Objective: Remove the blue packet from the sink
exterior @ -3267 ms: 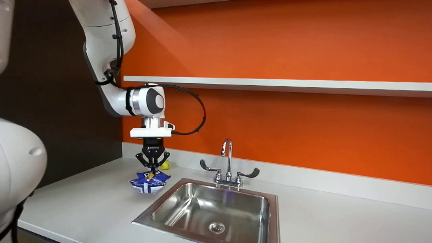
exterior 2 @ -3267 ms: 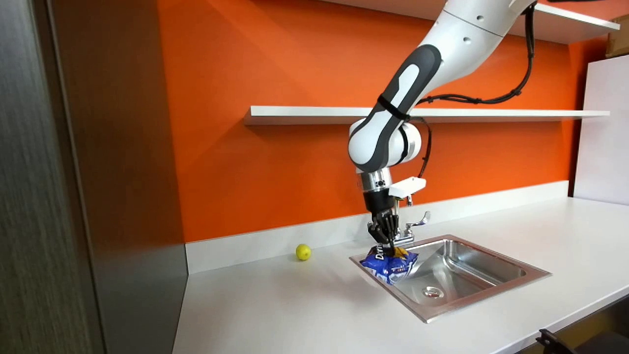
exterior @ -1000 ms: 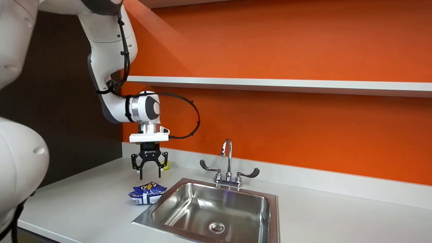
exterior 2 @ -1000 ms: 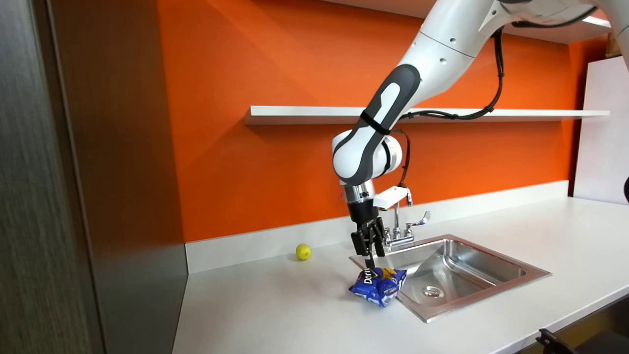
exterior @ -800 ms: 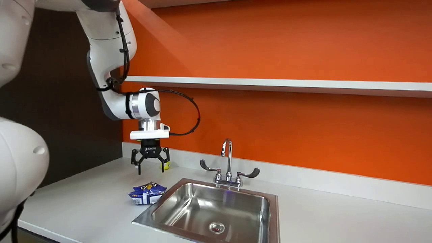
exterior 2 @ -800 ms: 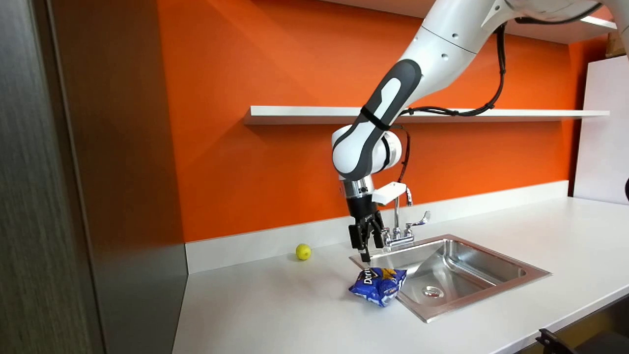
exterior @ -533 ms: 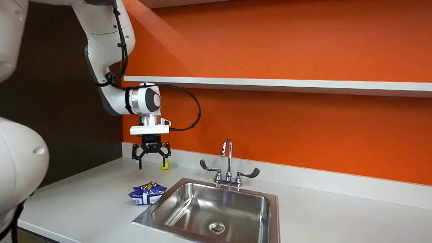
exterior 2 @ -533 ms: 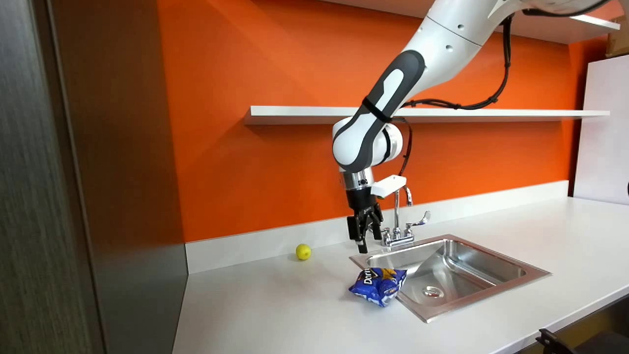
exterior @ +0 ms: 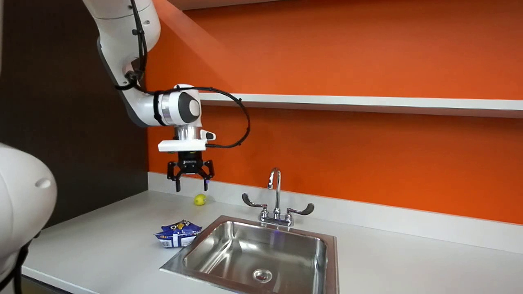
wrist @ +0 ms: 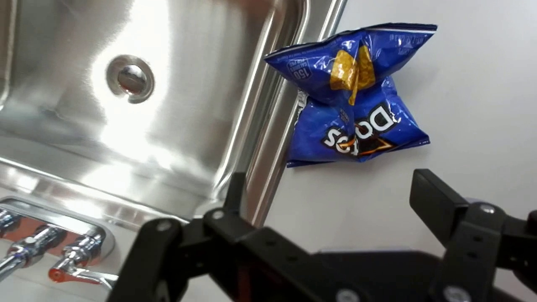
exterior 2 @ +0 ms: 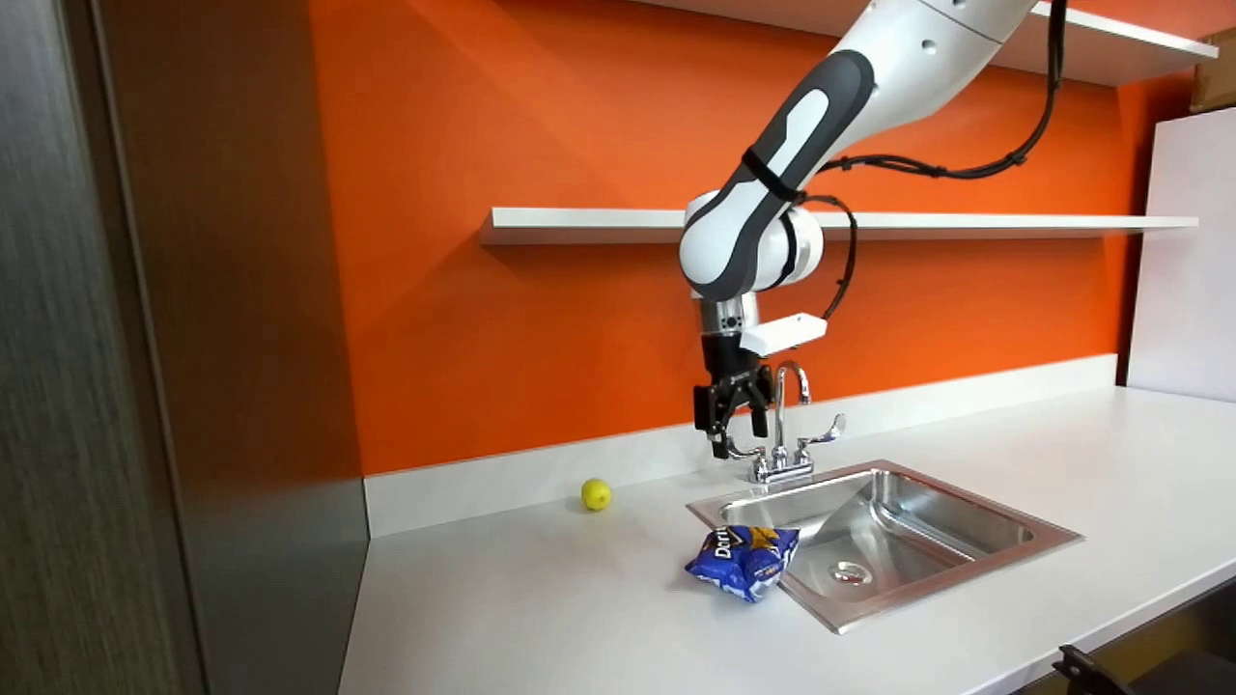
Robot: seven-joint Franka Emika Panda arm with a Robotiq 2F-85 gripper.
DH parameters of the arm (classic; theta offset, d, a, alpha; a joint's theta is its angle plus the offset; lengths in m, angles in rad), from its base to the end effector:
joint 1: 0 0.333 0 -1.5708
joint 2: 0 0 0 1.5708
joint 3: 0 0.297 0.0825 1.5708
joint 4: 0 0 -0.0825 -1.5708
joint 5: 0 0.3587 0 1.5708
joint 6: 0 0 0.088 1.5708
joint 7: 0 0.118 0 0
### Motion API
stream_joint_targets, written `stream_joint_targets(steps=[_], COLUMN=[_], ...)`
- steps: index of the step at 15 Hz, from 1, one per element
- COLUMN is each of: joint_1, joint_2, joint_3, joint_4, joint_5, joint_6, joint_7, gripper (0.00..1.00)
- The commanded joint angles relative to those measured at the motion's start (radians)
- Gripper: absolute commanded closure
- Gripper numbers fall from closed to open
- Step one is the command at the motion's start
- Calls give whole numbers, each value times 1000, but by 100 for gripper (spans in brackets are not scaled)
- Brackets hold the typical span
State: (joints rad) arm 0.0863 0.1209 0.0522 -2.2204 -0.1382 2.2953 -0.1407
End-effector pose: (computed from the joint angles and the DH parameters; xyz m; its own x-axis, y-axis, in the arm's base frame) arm 0.5109 0.0670 0.3056 0.9304 0.3612 -0.0623 0.3656 -0.9269 0.0847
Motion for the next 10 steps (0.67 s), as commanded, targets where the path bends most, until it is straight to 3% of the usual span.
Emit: stream_joint_targets(steps=[1, 10], joint_1=[-24, -55], joint_2=[-128, -339], joint_3=[-13, -47], joint_4=[-103, -268], joint_5=[33, 105], joint_6=[55, 82], joint_7=[82, 199], gripper=[0, 0])
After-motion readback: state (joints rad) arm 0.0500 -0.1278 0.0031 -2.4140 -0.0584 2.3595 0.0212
